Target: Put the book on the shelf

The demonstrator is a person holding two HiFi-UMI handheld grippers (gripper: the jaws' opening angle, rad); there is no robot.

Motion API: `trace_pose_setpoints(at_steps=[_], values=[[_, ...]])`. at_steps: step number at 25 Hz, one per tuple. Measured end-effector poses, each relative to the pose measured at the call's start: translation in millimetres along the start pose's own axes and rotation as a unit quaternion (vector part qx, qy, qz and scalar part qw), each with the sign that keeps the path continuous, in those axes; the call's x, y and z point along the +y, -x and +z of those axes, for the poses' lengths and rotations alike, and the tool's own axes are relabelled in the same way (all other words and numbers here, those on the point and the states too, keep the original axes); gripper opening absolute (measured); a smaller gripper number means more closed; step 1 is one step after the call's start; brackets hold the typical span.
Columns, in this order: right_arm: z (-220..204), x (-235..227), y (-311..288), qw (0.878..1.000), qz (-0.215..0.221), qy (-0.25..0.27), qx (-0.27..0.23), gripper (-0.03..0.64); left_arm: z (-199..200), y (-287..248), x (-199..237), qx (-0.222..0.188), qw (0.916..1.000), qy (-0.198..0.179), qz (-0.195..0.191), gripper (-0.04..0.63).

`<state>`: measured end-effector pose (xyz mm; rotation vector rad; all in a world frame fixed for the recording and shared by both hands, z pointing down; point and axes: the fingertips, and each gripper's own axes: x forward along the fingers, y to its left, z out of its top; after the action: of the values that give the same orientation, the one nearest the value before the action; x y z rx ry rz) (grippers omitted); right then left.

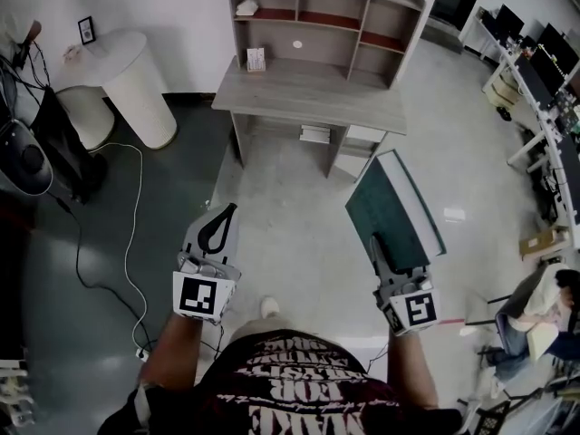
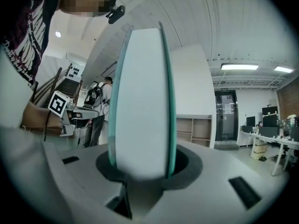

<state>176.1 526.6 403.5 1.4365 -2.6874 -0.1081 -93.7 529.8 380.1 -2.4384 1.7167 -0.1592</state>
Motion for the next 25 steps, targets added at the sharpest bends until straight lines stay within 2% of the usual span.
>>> trace_pose_setpoints(at_steps=[10,15,25], values=[[9,4,-48,1.0,-0.019,0.002,0.025,0.161,-18,-22,48,0.002,0.9998,0.013,-0.018,0.005],[11,12,-60,0.999,-0.023,0.003,0.031,0.163,-23,-26,56,-0.003,0.9993,0.014,-0.035,0.005],[6,14,-69,0.999,-0.018,-0.005,0.038,0.163,-38,-41,73,0.005,0.9984,0.044,-0.035,0.005]])
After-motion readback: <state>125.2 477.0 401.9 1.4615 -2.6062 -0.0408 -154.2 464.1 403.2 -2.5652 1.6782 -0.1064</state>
